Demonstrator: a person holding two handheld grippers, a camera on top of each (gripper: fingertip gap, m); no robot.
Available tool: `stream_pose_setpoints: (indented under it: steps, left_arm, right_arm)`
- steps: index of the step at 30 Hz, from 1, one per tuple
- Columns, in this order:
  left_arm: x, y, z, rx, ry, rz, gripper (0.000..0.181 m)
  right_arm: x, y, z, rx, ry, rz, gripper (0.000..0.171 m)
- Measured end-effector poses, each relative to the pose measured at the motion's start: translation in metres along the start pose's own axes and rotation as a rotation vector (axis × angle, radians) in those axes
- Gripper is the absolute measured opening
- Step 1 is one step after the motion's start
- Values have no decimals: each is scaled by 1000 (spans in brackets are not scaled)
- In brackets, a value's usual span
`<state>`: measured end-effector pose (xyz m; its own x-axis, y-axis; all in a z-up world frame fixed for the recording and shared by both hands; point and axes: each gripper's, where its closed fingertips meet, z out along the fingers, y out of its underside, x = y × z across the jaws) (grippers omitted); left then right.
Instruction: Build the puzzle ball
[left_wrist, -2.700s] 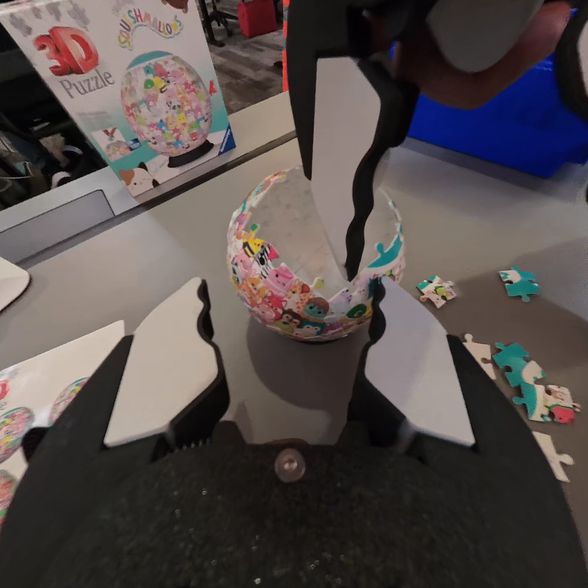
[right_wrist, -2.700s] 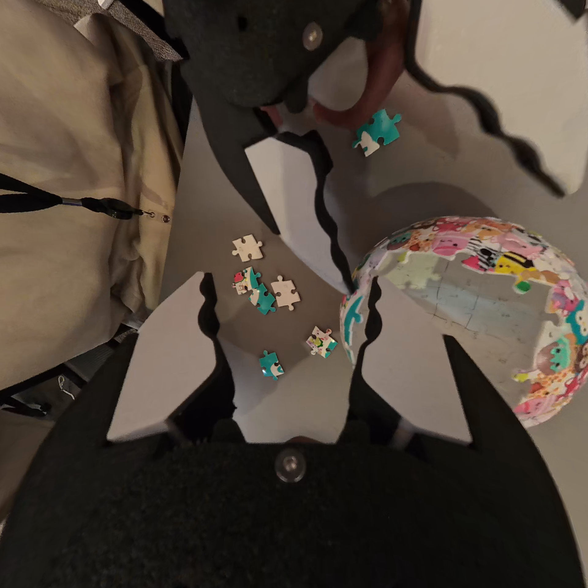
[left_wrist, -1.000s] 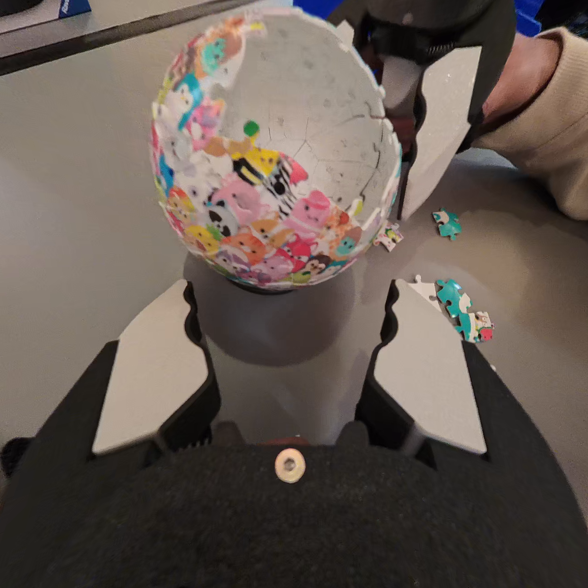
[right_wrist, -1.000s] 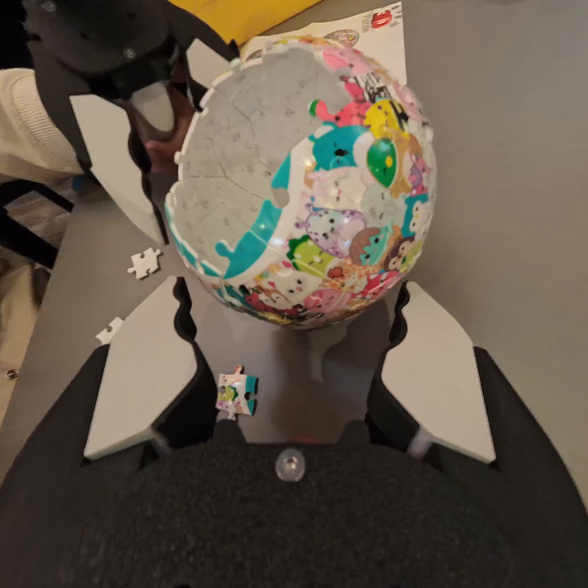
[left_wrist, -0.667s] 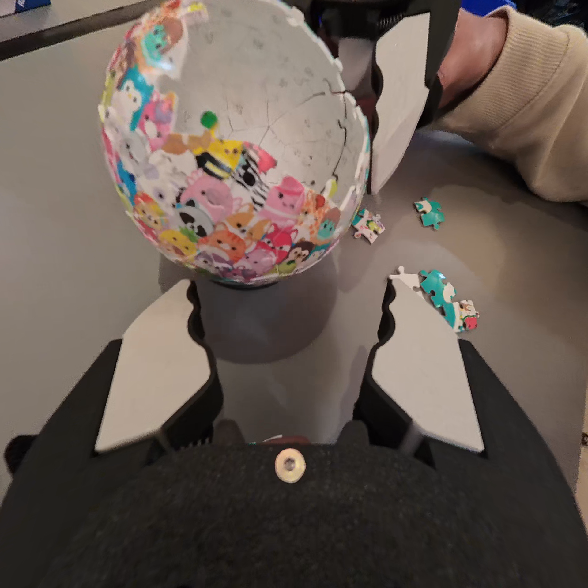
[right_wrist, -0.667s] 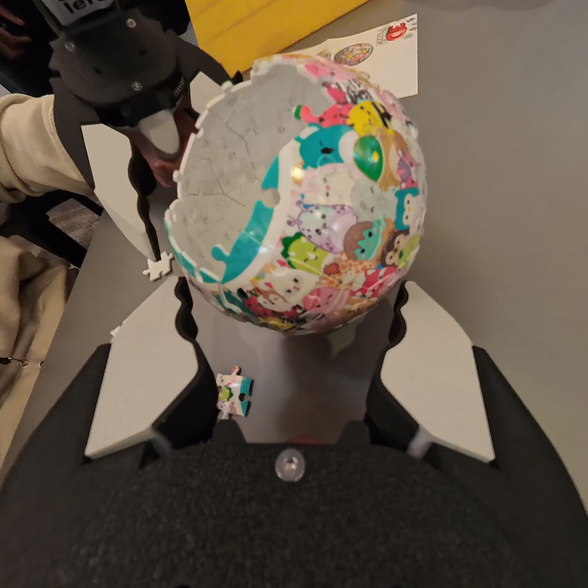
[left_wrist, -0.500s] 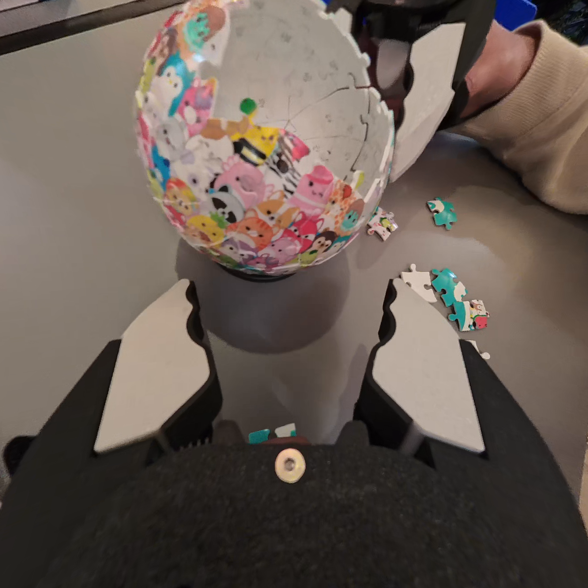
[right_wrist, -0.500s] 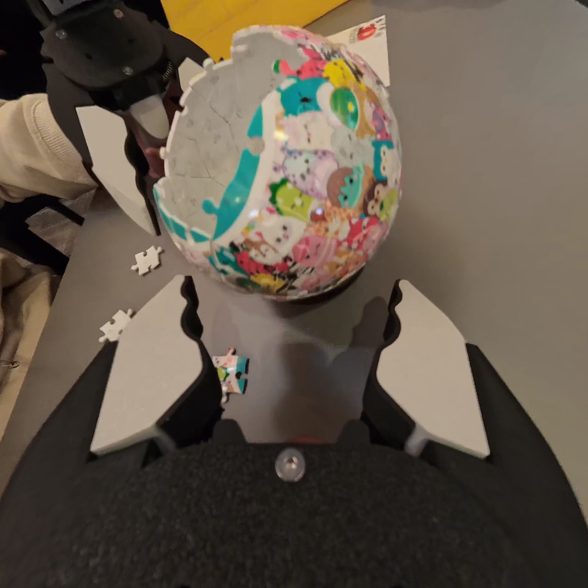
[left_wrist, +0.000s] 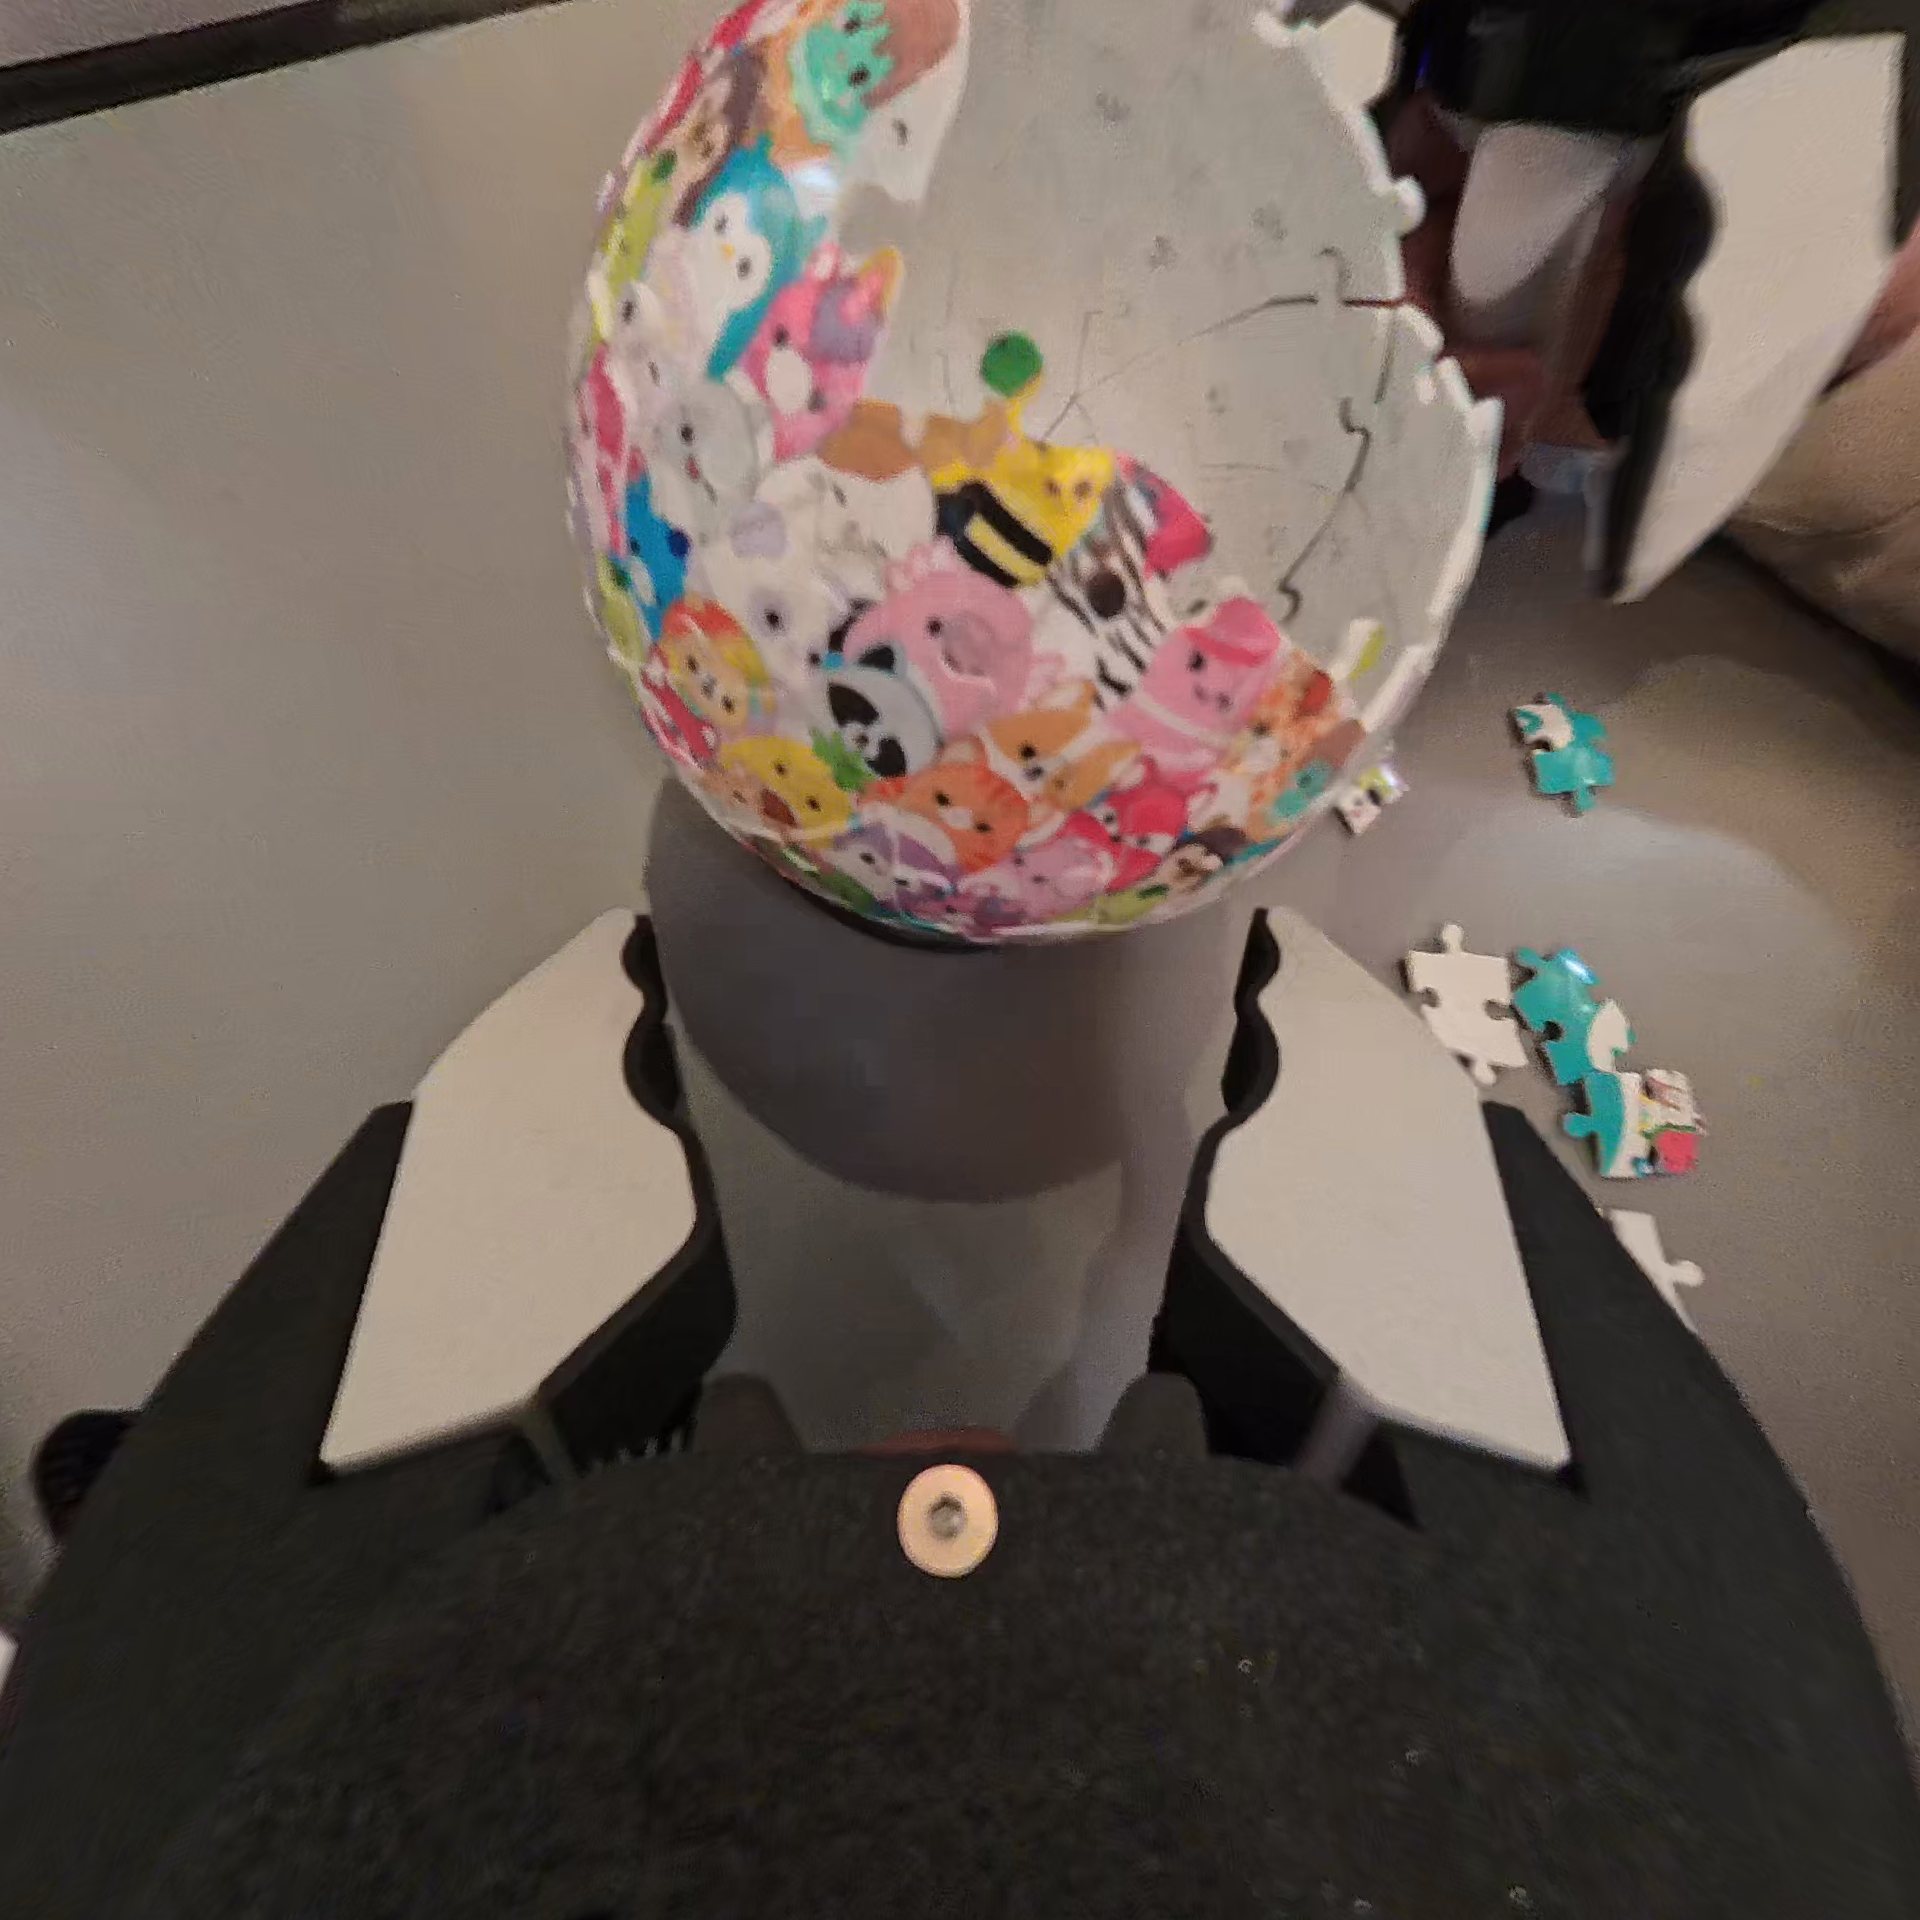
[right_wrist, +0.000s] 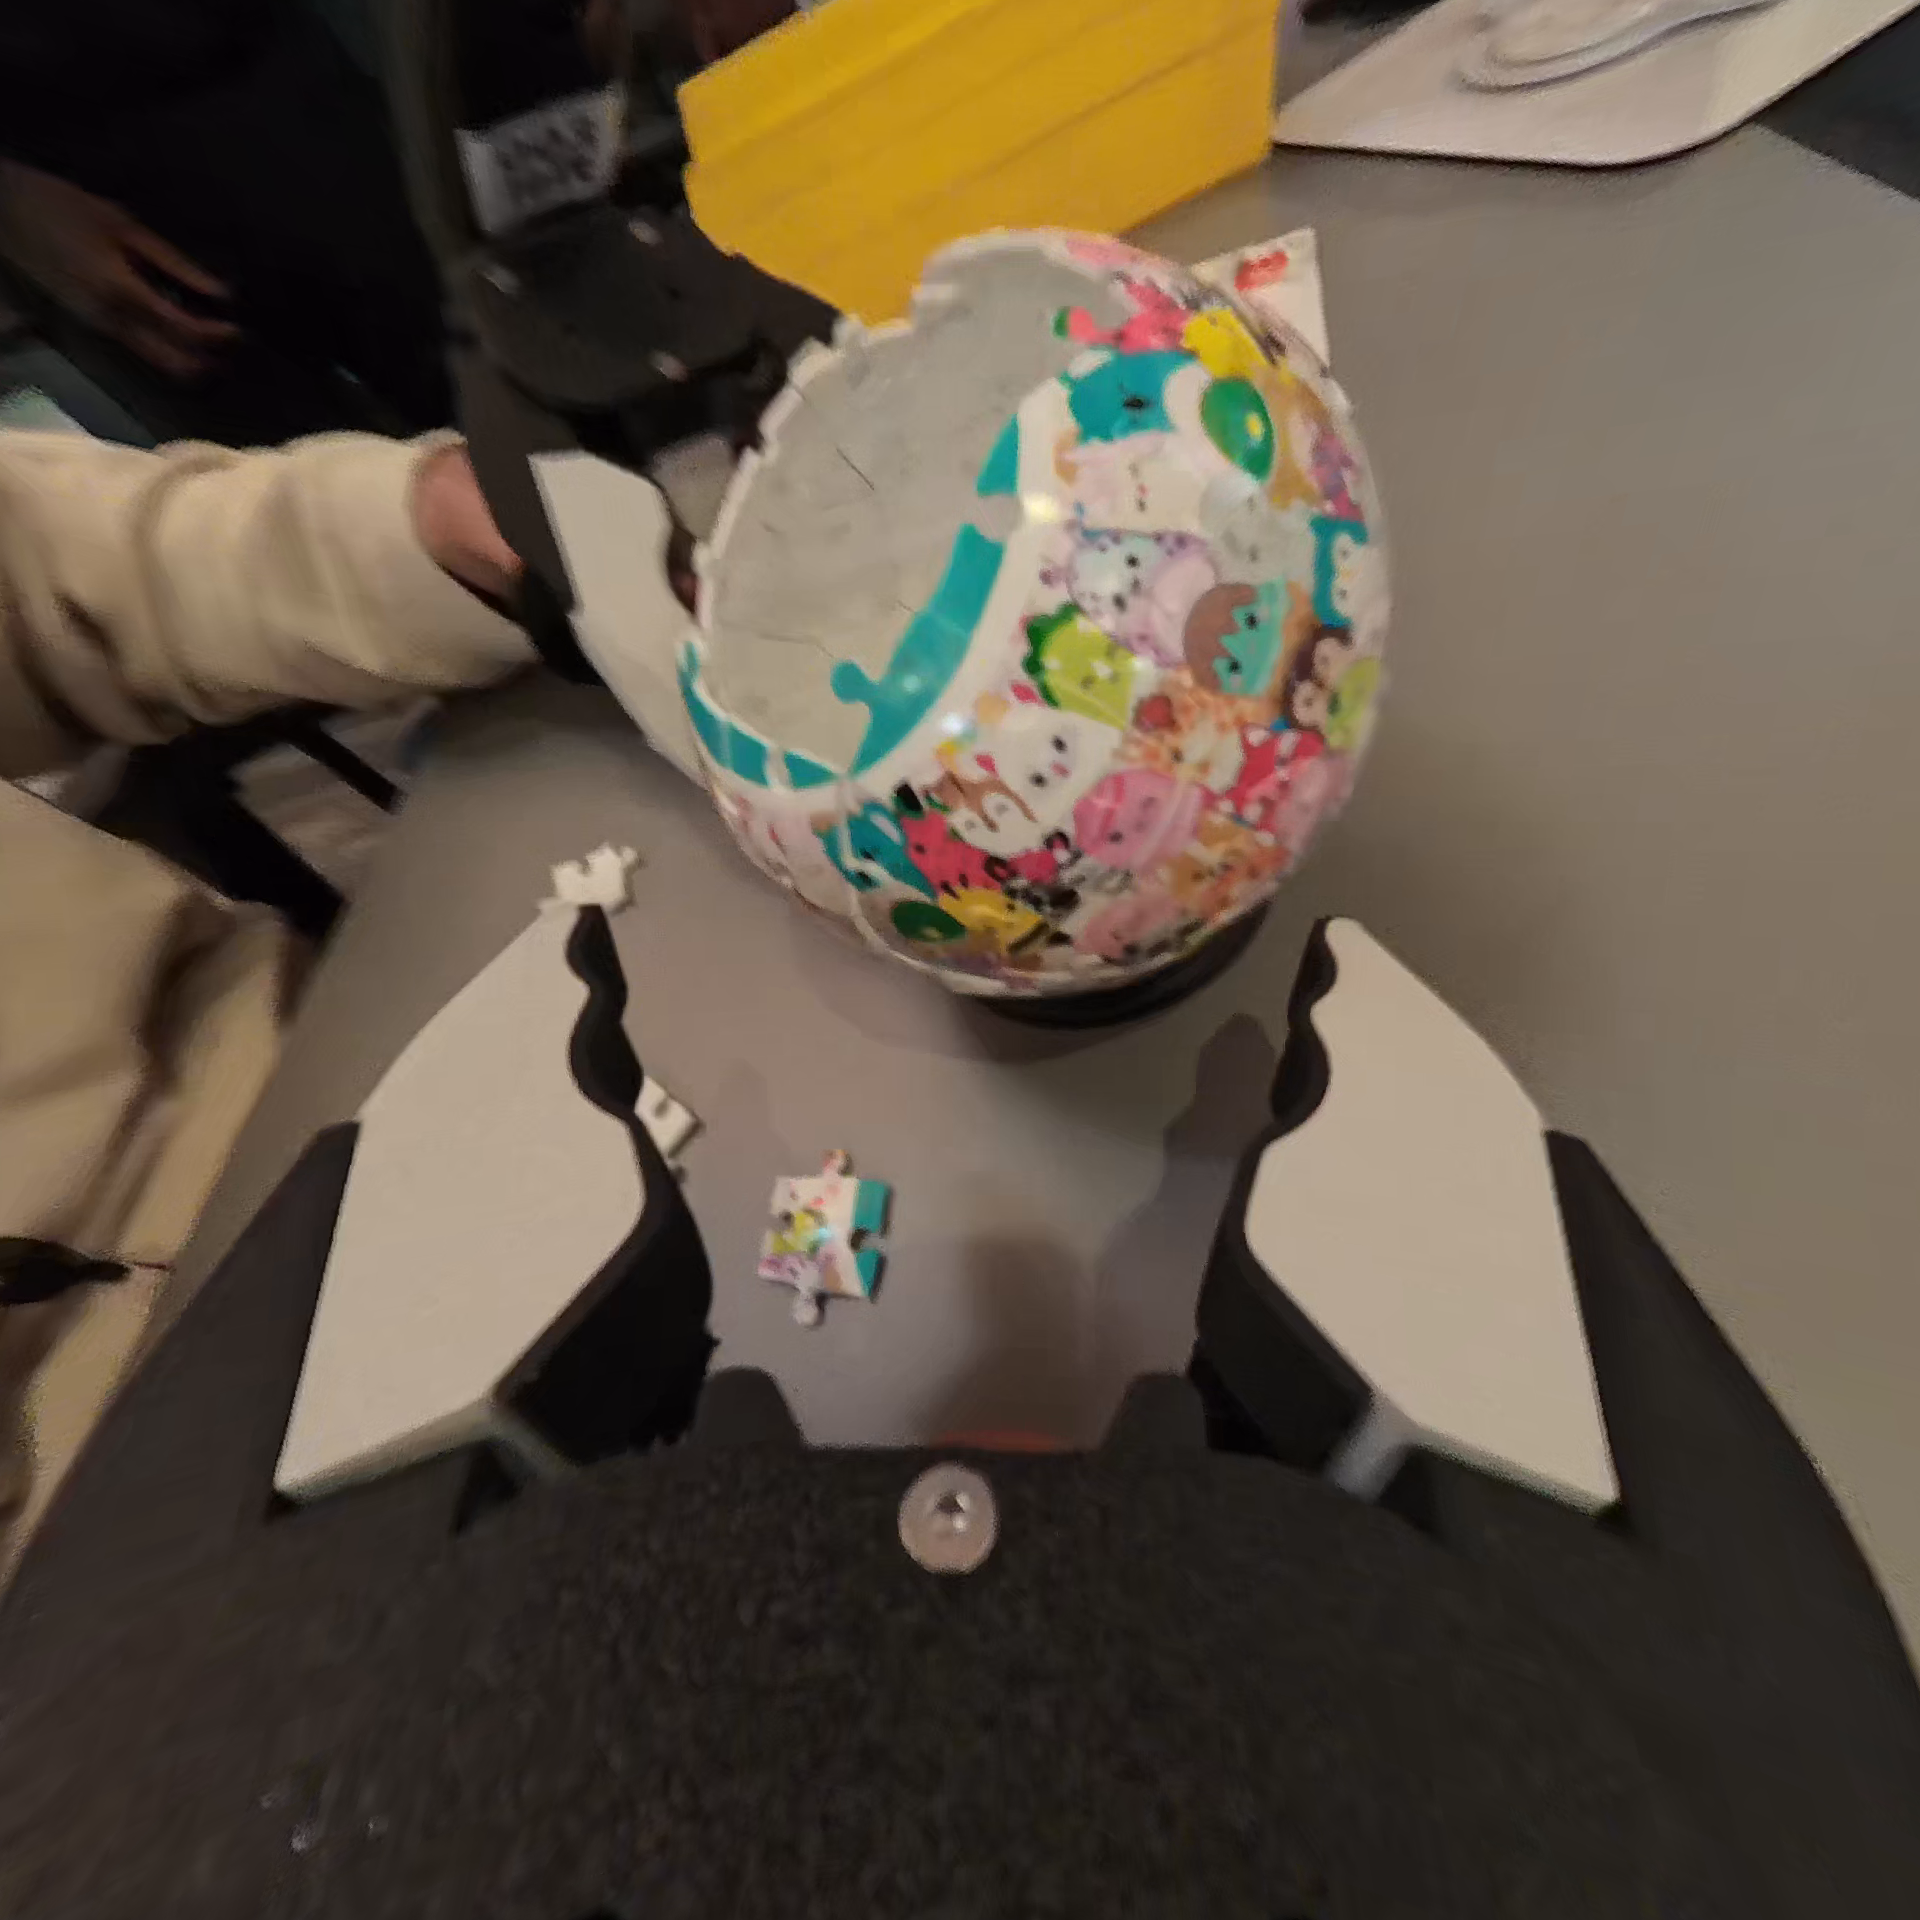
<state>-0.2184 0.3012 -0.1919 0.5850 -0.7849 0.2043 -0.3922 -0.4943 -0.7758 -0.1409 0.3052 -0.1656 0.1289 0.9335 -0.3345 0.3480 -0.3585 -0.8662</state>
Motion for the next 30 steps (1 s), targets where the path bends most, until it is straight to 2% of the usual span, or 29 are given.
stream_pose_setpoints:
  steps: [1,5,9,11,14,18,21,25,30]
  left_arm:
    - [-3,-1,1,-11,-9,4,104]
    - [-12,-4,-2,-12,13,-13,107]
    - [-25,-5,-21,24,5,-46,102]
    - [-31,-6,-32,52,-12,-68,100]
    - [-23,-5,-34,70,-11,-68,99]
    - [-13,-9,-22,58,-16,-50,106]
    - [-11,-14,-15,46,11,-64,109]
    - [-19,-18,-21,47,-4,-39,111]
    - [-37,-20,-40,100,-39,-90,104]
  right_arm:
    - [-4,-3,2,26,-28,22,116]
    - [-16,0,6,43,-6,48,124]
    - [-37,8,10,42,0,91,129]
    - [-44,14,9,18,13,61,123]
    - [-26,6,3,-5,79,22,124]
    - [-2,0,7,-61,46,65,134]
    - [-10,-7,13,-23,-32,114,132]
    - [-22,-1,16,-4,0,132,143]
    - [-46,15,20,-5,13,160,139]
